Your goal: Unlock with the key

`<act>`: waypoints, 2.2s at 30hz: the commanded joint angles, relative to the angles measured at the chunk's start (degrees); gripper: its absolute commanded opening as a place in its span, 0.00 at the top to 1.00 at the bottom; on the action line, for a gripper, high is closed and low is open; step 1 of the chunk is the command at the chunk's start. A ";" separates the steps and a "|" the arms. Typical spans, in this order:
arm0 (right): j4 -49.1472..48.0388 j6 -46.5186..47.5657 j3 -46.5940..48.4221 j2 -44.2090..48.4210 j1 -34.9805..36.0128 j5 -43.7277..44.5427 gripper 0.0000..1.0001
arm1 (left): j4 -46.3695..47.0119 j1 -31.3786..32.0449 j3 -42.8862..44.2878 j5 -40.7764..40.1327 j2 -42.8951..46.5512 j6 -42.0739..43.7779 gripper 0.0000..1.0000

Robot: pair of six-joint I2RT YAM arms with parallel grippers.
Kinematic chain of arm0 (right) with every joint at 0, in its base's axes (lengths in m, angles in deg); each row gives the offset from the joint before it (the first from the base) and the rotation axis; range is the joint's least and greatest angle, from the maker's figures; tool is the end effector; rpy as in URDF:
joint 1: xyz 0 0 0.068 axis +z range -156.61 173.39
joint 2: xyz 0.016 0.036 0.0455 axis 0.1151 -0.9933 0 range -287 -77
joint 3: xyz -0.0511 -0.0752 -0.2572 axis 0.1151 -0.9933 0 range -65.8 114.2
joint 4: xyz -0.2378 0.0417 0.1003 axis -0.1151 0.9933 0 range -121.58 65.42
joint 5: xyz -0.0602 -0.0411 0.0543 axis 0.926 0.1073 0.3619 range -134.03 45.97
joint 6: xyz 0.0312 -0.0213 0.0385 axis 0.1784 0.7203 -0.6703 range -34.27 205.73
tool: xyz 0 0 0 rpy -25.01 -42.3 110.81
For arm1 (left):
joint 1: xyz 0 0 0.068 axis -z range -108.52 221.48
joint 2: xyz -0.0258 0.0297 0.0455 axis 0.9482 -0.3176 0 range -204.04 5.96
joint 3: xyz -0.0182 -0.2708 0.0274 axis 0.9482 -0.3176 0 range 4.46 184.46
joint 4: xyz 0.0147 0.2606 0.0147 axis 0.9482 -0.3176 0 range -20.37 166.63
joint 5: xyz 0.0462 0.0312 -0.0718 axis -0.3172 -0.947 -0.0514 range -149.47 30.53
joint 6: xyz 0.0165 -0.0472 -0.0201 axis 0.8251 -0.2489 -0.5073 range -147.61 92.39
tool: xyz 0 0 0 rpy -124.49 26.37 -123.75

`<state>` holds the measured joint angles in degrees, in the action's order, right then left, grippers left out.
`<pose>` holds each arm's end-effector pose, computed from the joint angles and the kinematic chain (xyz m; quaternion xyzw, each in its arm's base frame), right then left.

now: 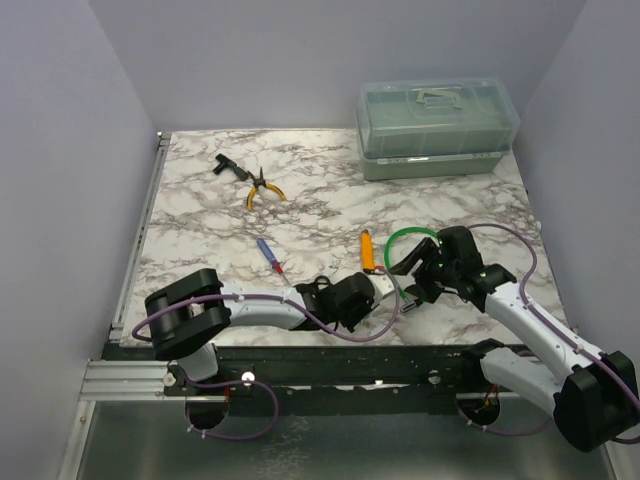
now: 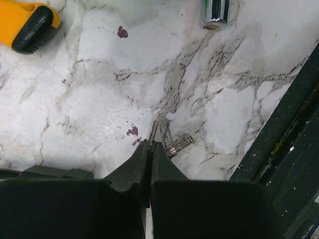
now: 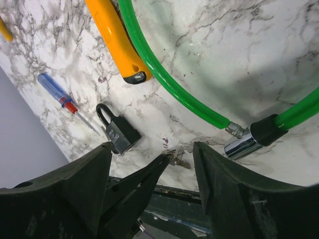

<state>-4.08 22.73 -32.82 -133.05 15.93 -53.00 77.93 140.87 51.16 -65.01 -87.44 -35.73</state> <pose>0.1741 0.0782 0.2074 0.2998 0.8897 0.2824 0.1968 0.1174 -0.3021 0.1620 0.4551 0.8045 -0.2023 0.3235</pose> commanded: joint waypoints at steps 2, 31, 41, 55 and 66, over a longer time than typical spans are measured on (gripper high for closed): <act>-2.19 -5.74 -2.01 -0.53 0.35 -4.14 0.29 | -1.56 0.06 -1.59 -2.13 3.06 -0.65 1.00; -13.99 -16.81 -4.25 -9.67 12.87 -4.47 0.49 | 6.31 -0.84 -5.37 -2.79 10.91 0.49 1.00; -14.53 -17.45 -4.06 -11.08 14.12 -3.42 0.59 | 6.69 -0.83 -5.40 -2.63 10.04 0.33 1.00; -14.15 -17.59 -2.59 -12.70 15.16 -2.04 0.73 | 7.16 -0.83 -5.27 -3.07 9.40 0.47 1.00; -13.80 -17.29 -1.26 -13.98 15.60 -1.75 0.87 | 7.81 -0.83 -5.22 -3.16 8.43 0.46 1.00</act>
<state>-18.24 5.64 -35.73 -146.34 30.97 -56.37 84.27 140.17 46.18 -67.09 -78.15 -35.90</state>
